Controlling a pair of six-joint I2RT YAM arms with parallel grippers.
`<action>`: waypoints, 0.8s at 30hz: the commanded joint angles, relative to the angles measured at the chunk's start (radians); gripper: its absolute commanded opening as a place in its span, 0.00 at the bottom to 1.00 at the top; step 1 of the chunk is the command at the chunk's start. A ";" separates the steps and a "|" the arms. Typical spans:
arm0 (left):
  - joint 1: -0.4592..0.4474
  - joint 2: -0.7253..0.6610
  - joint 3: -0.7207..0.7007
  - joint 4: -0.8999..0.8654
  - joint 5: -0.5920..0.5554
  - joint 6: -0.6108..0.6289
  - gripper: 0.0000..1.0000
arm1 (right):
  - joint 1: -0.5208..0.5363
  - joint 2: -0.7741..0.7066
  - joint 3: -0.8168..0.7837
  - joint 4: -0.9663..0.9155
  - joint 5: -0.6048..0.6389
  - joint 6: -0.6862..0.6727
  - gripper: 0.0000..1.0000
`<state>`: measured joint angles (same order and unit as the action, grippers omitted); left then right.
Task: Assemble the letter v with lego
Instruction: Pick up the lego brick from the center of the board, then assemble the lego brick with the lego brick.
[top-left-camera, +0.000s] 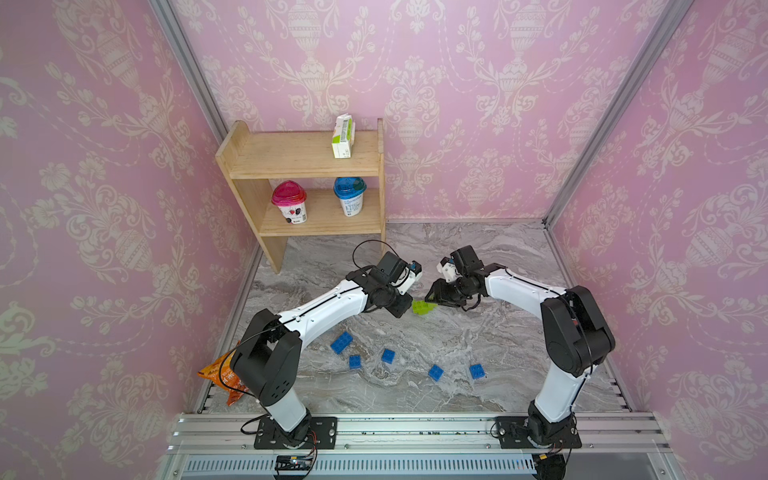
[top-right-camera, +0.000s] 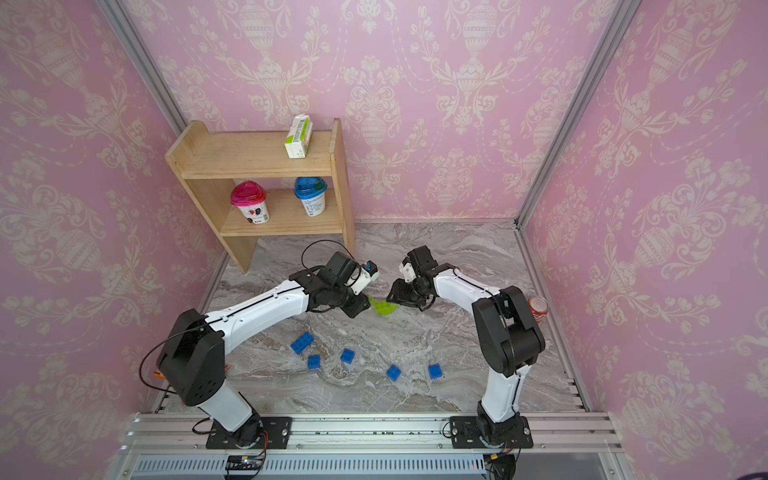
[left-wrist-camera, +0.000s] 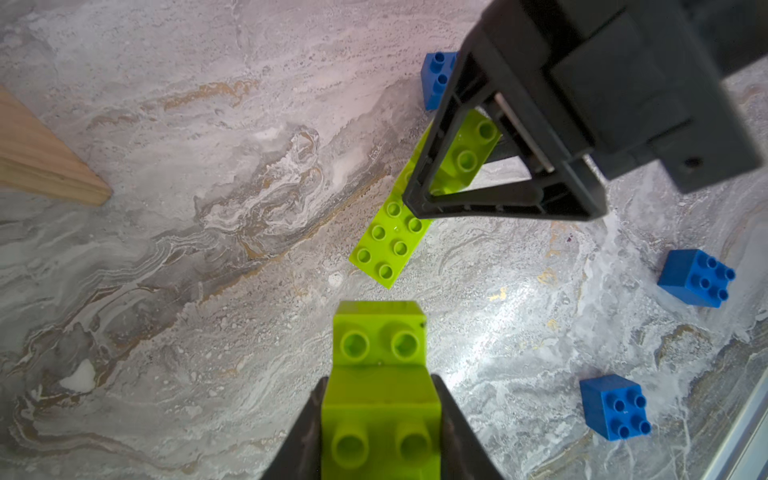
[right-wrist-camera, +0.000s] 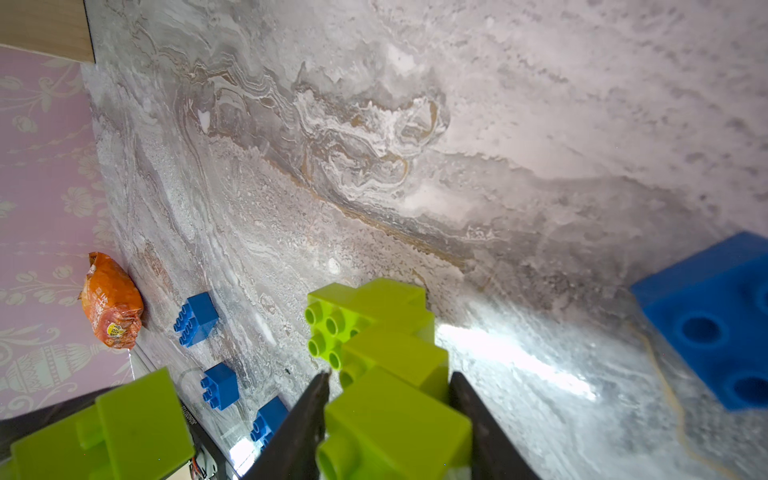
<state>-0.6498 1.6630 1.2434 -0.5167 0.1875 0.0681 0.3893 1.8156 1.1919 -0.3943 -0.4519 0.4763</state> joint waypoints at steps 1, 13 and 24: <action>0.023 0.034 0.044 -0.052 0.079 0.095 0.23 | 0.012 -0.020 0.020 -0.018 0.018 -0.022 0.48; 0.037 0.129 0.112 -0.134 0.106 0.304 0.14 | 0.016 -0.002 0.031 -0.024 0.017 -0.025 0.48; 0.083 0.168 0.126 -0.113 0.186 0.548 0.00 | 0.017 -0.001 0.030 -0.026 0.016 -0.030 0.48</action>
<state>-0.5762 1.8141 1.3464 -0.6186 0.3126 0.5026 0.3985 1.8156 1.2007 -0.4057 -0.4450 0.4694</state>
